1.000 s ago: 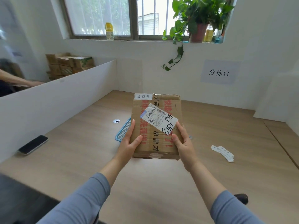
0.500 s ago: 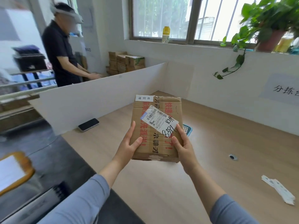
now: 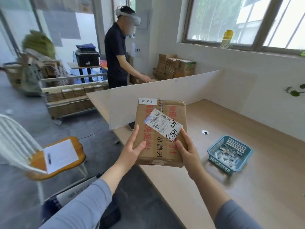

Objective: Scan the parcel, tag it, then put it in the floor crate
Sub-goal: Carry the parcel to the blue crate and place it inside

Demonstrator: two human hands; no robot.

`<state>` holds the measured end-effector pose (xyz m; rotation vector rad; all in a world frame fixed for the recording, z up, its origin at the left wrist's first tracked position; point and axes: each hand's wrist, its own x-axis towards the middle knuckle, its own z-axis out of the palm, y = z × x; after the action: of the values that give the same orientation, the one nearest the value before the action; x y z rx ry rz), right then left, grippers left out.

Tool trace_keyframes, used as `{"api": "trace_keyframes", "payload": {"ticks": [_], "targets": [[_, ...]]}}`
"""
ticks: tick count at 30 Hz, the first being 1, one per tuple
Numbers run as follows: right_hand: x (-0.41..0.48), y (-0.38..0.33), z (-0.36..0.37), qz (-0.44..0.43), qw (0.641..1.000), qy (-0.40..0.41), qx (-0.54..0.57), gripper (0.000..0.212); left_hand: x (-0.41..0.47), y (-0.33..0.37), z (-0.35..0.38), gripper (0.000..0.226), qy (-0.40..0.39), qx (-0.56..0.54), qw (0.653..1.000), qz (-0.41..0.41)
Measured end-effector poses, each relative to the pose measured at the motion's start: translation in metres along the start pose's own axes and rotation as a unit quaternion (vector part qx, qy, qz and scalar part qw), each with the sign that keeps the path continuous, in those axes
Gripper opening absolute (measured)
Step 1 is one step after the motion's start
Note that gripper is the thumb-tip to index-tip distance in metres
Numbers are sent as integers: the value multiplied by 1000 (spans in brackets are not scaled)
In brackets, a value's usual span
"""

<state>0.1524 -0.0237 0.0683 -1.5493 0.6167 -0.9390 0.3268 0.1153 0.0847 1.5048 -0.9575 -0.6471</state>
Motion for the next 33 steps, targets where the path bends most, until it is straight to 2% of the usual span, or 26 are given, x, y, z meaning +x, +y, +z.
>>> {"api": "trace_keyframes", "payload": {"ticks": [4,15,27,33], "targets": [[13,8,58,7,999,-39,15,49,-1,-16,-56,65,21,18,1000,-12],[31,40,213,51,986,-153,37,50,-42,-57,-187,65,151,11,986,-63],[44,64,334,94,948,-304,17,47,-80,-88,-265,66,289,15,950,-120],[63,82,365,115,932,-342,17,47,-72,-110,-283,67,333,0,932,-145]]}}
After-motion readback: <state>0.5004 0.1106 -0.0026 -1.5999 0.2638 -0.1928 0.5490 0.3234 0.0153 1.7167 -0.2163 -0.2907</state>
